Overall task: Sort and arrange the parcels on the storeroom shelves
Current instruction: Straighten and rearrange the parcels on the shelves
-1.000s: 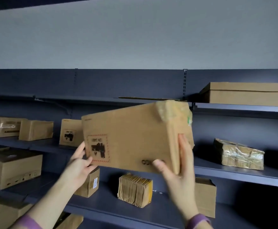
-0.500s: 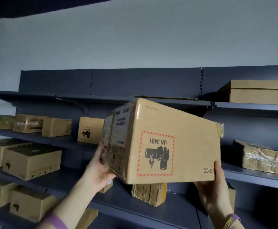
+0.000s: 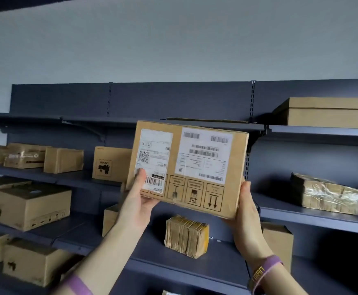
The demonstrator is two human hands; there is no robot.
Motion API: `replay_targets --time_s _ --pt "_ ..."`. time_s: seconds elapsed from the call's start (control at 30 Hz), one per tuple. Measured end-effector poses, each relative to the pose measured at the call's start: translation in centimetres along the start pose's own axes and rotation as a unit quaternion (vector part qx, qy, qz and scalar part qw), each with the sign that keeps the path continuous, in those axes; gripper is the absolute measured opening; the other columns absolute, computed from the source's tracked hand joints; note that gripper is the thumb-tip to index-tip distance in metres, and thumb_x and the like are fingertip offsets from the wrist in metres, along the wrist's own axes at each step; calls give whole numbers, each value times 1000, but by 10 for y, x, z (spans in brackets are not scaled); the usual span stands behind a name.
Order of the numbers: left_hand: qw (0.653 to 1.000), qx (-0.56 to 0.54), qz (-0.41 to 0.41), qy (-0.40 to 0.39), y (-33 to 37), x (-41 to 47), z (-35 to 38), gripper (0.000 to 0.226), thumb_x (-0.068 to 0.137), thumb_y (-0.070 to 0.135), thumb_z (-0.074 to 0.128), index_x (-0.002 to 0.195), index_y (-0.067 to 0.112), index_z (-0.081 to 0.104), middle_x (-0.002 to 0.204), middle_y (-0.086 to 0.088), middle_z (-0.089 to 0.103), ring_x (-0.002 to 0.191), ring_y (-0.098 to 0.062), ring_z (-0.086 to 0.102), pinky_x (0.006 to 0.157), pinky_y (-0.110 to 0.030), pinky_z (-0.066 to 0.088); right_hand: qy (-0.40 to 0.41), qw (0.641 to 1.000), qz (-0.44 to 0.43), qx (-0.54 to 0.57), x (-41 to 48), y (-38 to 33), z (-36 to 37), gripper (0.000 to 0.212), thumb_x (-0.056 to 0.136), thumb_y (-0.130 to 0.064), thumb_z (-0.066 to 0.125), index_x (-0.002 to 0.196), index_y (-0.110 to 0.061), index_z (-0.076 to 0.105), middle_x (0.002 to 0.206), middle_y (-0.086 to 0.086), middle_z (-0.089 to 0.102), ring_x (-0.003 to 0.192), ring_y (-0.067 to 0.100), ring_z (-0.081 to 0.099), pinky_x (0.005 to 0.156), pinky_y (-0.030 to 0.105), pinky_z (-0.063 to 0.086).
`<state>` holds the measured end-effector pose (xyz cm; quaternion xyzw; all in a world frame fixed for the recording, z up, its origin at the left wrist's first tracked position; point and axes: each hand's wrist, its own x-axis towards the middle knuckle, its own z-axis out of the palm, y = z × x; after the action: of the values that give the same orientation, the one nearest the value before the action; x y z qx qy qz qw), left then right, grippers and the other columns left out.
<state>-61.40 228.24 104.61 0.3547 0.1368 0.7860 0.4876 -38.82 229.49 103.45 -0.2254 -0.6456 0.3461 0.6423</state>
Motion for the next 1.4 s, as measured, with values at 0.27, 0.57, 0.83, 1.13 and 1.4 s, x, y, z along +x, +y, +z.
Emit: replay_targets --time_s 0.27,0.57,0.83,1.13,1.4 --pt "999 17 -4 27 -21 9 -21 63 70 25 77 125 18 47 113 -10 71 102 -25 69 70 -45 59 -25 1000 -10 14 -8 11 -17 53 90 -24 64 141 -25 49 122 -4 70 111 14 67 79 15 54" --pt "994 90 -59 11 -59 55 -43 61 67 29 79 120 14 52 113 -8 71 103 -22 69 87 -39 51 2 999 26 -27 27 47 -38 56 90 -24 63 143 -31 46 122 -6 70 111 15 67 92 31 56" --pt "907 420 12 -2 -99 129 -57 17 85 18 71 95 17 58 97 5 71 88 -9 68 65 -17 50 39 981 30 -187 81 113 -57 36 95 -19 57 131 -24 52 108 -19 70 101 -8 64 75 4 47" --pt "808 586 27 -47 -140 212 -73 30 88 35 66 103 15 47 108 6 67 89 -19 60 71 -28 44 109 893 145 -411 138 182 -62 42 97 -53 41 125 -22 45 105 -1 62 105 25 58 79 33 40" --pt "742 663 88 -33 -154 233 -81 36 85 55 60 88 24 41 90 17 58 91 -29 61 79 -37 45 174 834 125 -509 151 198 -57 33 95 -56 37 97 -24 40 97 13 69 93 38 60 68 36 34"
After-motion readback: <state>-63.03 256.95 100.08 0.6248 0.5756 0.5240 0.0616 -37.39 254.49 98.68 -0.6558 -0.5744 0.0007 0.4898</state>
